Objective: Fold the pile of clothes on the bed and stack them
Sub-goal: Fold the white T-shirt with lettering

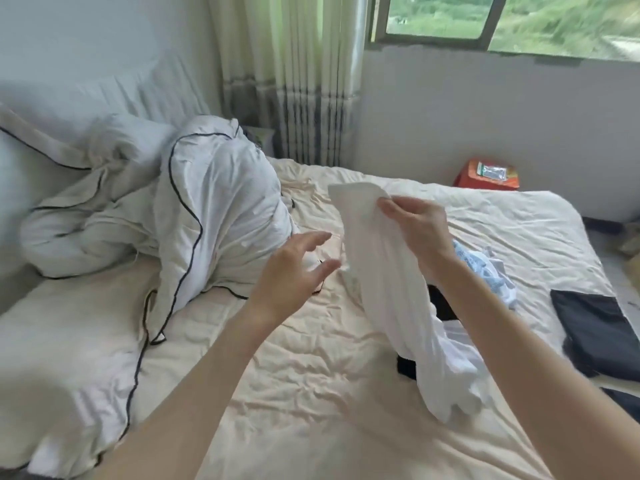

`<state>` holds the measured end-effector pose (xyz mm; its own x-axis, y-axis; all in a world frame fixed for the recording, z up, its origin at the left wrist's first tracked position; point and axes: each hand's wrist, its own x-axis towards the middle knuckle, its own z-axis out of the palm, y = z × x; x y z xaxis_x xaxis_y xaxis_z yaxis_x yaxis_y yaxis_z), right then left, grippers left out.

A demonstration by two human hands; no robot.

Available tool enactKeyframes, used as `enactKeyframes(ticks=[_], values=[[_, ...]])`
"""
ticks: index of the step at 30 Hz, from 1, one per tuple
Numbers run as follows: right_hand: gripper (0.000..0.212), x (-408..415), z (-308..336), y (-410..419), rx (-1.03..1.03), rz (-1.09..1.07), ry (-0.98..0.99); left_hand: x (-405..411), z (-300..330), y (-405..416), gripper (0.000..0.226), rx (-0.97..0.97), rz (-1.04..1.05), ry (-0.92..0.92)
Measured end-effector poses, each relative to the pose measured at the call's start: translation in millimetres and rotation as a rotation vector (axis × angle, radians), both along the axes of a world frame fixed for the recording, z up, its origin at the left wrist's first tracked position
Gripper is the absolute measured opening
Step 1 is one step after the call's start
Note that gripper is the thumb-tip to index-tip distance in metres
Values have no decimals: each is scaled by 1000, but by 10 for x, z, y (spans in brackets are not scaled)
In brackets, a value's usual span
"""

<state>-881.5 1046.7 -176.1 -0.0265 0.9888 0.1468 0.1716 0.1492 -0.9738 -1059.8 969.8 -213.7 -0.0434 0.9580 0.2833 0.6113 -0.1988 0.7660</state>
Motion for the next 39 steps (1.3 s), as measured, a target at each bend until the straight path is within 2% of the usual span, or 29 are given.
enactKeyframes(ticks=[3,7,9,12,15,16,18,19,21,23,27,30,32,34,38,39], values=[[23,-336,424,-85,-9,49,51,-130,-36,-308,47,-222,84,-123],[28,-784,885,-264,34,113,79,-243,82,-428,56,-298,163,-138],[38,-973,1142,-336,90,158,85,-269,211,-430,56,-269,184,-115],[42,-1200,1518,-434,154,204,98,-288,405,-493,36,-147,272,-54],[24,-1355,1770,-468,184,199,122,-429,577,-597,19,13,424,-65],[16,-1389,1823,-467,179,198,128,-513,638,-623,21,36,448,-47],[15,-1426,1845,-416,131,201,153,-715,779,-679,31,35,450,-25],[11,-1435,1812,-381,95,210,169,-822,843,-701,39,30,447,-28],[20,-1426,1661,-351,-4,266,163,-1012,968,-756,47,31,464,-34],[18,-1412,1409,-443,-76,360,149,-1157,1054,-801,51,44,473,-52],[31,-1443,649,-848,10,460,-87,-1344,1154,-799,44,49,538,-65],[34,-1549,184,-1174,59,574,-230,-1368,1237,-750,33,86,581,-198],[38,-1601,-35,-1290,107,598,-326,-1389,1314,-721,32,110,613,-249],[39,-1582,-199,-1313,144,563,-408,-1444,1379,-709,41,148,654,-278],[14,-1440,-372,-1259,170,550,-631,-1546,1400,-738,27,220,697,-362],[33,-1411,-394,-1242,164,541,-643,-1557,1384,-744,28,226,703,-386]])
